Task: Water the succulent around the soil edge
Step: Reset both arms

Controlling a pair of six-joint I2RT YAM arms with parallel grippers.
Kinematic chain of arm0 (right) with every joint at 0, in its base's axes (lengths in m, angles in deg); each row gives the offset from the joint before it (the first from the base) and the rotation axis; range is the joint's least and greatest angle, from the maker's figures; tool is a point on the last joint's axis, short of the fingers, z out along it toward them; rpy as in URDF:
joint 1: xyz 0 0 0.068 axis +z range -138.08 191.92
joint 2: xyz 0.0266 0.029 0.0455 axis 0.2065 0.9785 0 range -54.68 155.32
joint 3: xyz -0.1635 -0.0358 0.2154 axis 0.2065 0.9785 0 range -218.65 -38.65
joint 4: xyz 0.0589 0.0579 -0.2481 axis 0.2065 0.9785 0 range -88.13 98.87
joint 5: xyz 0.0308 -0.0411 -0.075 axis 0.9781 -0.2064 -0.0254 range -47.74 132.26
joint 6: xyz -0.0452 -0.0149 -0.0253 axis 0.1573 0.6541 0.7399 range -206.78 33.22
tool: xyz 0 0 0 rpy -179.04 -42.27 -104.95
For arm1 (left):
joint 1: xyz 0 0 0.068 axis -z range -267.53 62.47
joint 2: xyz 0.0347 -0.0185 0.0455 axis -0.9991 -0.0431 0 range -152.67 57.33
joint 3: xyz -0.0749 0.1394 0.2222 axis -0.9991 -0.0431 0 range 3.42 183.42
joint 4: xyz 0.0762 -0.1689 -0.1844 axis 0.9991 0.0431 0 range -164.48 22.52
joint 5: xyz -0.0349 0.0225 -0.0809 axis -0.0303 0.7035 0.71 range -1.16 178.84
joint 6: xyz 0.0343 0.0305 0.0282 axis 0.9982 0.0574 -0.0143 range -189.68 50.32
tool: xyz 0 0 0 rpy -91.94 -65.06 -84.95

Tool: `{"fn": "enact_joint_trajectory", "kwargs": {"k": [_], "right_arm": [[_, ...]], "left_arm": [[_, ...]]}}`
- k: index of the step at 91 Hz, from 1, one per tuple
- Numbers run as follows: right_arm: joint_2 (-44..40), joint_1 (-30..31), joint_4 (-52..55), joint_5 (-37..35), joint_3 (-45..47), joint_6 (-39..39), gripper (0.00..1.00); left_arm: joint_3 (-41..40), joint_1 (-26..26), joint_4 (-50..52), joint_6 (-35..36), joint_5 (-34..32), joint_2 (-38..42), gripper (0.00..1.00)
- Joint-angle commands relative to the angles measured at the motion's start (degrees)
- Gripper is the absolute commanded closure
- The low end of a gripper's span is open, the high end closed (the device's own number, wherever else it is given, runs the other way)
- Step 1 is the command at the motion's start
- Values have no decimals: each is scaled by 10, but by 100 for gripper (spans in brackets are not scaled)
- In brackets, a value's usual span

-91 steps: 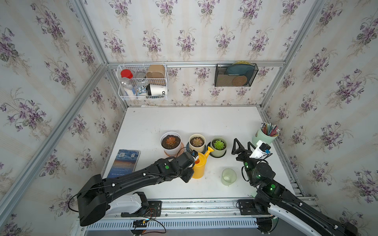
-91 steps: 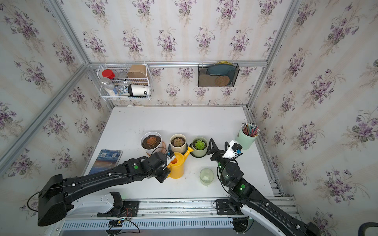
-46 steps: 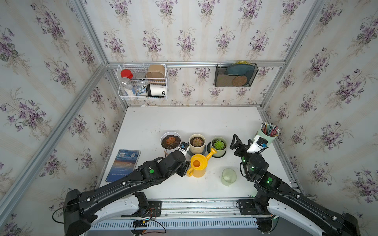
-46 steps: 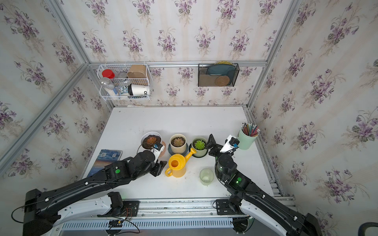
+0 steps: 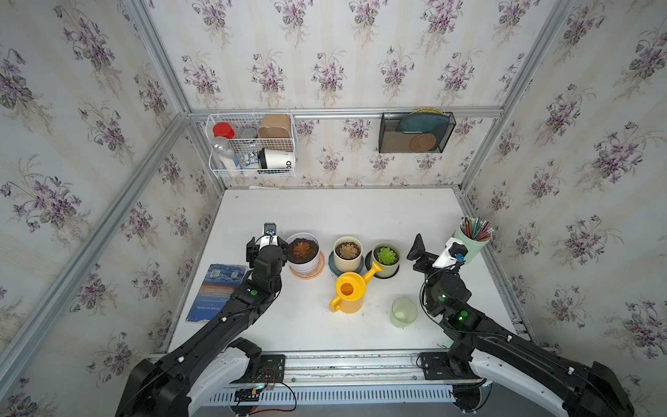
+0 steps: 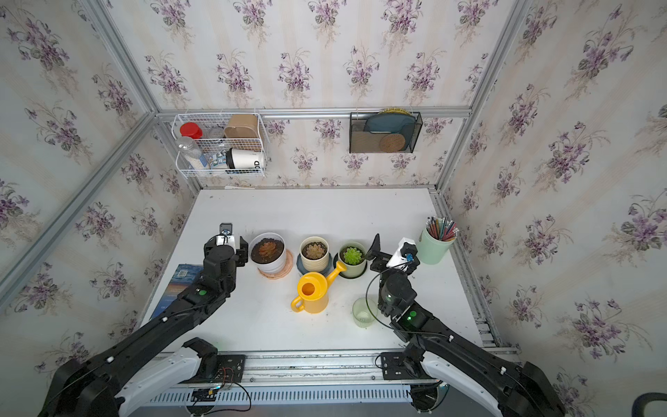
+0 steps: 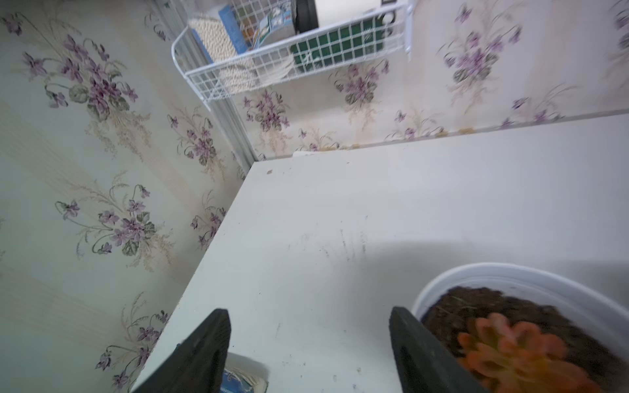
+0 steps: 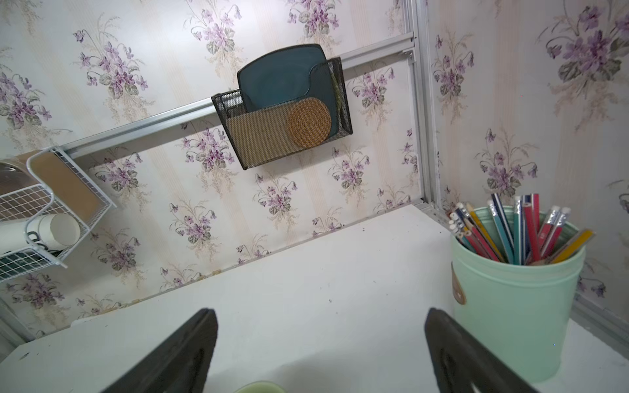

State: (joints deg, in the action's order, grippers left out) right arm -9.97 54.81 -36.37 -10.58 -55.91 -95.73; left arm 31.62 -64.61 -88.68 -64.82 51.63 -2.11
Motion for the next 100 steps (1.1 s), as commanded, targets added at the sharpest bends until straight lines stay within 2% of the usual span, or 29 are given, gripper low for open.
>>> {"fn": "enact_joint_trajectory", "kwargs": {"k": [1, 9, 19, 25, 32, 36, 43, 47, 50, 57, 65, 68, 70, 73, 87, 100], "right_arm": [[12, -17, -56, 25, -6, 31, 0], [20, -34, -46, 44, -6, 23, 0], [27, -54, -37, 56, -5, 13, 0], [31, -66, -32, 64, -4, 9, 0], [38, -82, -31, 82, -2, 3, 0], [44, -91, -29, 94, -1, 1, 0], [57, -107, -32, 107, -4, 3, 0], [63, -112, -34, 112, -5, 7, 0], [69, -141, -34, 117, -5, 10, 0], [80, -172, -37, 134, -7, 16, 0], [102, -204, -55, 151, 2, 27, 0], [114, -216, -74, 163, 7, 36, 0], [124, -226, -86, 172, 13, 44, 0], [143, -236, -106, 185, 20, 57, 0], [258, -269, -174, 196, 27, 106, 0], [352, -320, -309, 259, 57, 102, 0]], "left_arm": [[-24, -49, -168, 28, 42, -59, 22], [-35, -71, -249, 29, 48, -138, 23], [-63, -75, -369, 57, 48, -226, 23], [-86, -84, -454, 65, 53, -261, 23], [-94, -103, -488, 51, 75, -285, 23], [-82, -114, -451, 35, 96, -278, 23], [-62, -148, -370, 6, 177, -261, 24], [-62, -169, -364, -9, 207, -263, 24], [-66, -179, -362, -19, 228, -269, 24], [-79, -186, -430, -11, 242, -301, 24], [-53, -198, -343, -26, 275, -281, 24], [-53, -201, -348, -28, 277, -283, 22], [-55, -201, -359, -27, 277, -287, 16], [-61, -201, -379, -21, 277, -293, 14], [-59, -201, -373, -24, 277, -292, 14], [-58, -201, -371, -24, 278, -292, 14]]}}
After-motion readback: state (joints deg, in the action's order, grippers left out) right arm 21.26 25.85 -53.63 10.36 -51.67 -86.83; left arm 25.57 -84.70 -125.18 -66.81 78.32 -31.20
